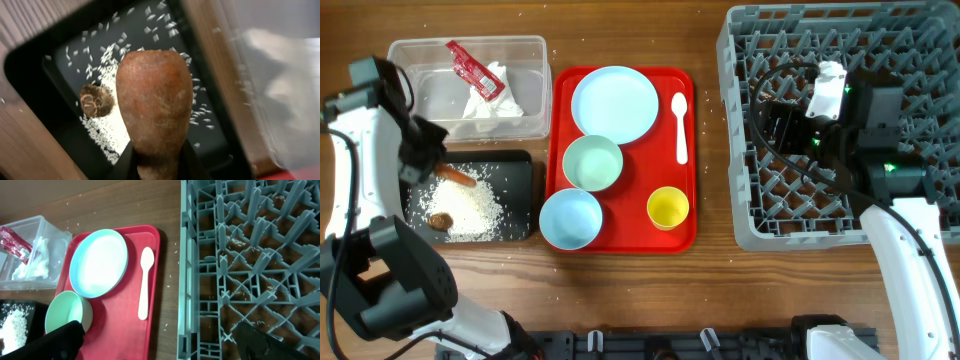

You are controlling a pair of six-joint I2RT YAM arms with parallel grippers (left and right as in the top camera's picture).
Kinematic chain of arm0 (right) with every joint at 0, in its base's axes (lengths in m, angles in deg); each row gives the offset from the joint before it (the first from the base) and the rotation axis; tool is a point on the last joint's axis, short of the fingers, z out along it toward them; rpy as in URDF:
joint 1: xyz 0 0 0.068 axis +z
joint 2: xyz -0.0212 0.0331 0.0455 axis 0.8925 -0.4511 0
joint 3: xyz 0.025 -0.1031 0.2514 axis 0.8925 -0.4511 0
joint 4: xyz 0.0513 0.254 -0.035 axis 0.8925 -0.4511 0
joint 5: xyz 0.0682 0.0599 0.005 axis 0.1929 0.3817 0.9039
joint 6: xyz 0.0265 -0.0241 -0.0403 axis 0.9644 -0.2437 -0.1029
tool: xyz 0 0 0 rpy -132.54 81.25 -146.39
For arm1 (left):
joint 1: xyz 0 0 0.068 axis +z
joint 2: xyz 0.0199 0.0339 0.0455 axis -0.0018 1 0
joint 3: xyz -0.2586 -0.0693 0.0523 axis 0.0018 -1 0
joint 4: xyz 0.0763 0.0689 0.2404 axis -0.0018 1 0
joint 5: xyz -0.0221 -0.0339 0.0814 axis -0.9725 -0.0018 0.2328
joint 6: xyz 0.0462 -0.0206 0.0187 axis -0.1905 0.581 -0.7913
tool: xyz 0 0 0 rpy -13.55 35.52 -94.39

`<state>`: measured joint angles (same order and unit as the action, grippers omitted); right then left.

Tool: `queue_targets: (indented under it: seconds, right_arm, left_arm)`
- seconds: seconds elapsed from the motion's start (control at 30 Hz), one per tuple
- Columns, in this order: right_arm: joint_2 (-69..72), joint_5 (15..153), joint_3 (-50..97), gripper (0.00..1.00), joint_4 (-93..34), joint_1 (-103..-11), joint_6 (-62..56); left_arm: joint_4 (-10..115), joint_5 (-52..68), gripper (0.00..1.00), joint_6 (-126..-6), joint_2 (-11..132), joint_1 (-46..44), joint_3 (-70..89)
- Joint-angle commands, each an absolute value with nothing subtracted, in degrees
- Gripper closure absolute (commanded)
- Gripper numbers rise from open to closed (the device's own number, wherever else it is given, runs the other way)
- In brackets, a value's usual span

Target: Sort waste into correct bins and load items into the dishwasher rack

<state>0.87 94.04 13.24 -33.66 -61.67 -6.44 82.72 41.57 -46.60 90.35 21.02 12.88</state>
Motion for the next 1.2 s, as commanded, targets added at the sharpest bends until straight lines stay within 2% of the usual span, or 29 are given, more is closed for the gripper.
queue_targets:
  seconds: [0.0, 0.13, 0.2, 0.23, 0.27, 0.3, 0.4, 0.6, 0.83, 1.17]
  right_arm:
    - [0.4, 93.4, 13.9, 0.0, -33.7, -61.8, -6.2]
    - [0.4, 93.4, 13.9, 0.0, -34.2, -61.8, -6.2]
    - [0.4, 93.5, 13.9, 0.0, -34.2, -61.8, -6.2]
    - [0.4, 93.5, 13.9, 0.0, -34.2, -61.8, -6.2]
    - [0.4, 93.5, 13.9, 0.0, -34.3, -61.8, -6.2]
    - [0.4, 93.5, 13.9, 0.0, -34.3, -61.8, -6.2]
    - [0.4, 93.4, 13.9, 0.0, -34.4, -61.8, -6.2]
    - [0.4, 93.4, 13.9, 0.0, -34.3, -61.8, -6.1]
    - [0.4, 93.5, 13.9, 0.0, -32.4, -61.8, -5.8]
    - [0.4, 95.5, 13.9, 0.0, -30.1, -61.6, -3.0]
  left_arm:
    - [74.5, 41.4, 0.96, -41.5, 89.5, 21.1, 1.9]
    - [65.6, 41.4, 0.96, -39.9, 89.5, 21.1, -6.2]
    - [63.5, 41.5, 0.91, -39.9, 89.6, 21.1, -7.8]
    - [63.3, 41.5, 0.81, -39.9, 89.5, 21.1, -8.0]
    - [63.3, 41.5, 0.59, -39.9, 89.5, 21.1, -8.0]
    - [63.4, 41.4, 0.45, -40.7, 89.5, 21.1, -8.0]
    - [65.0, 41.0, 0.32, -44.1, 89.4, 21.1, -7.2]
    - [72.8, 41.0, 0.28, -47.9, 86.0, 21.1, 1.2]
    - [79.3, 28.7, 0.26, -67.4, 78.5, 18.9, 12.2]
    - [69.5, 28.5, 0.25, -72.0, 79.3, -6.6, 13.9]
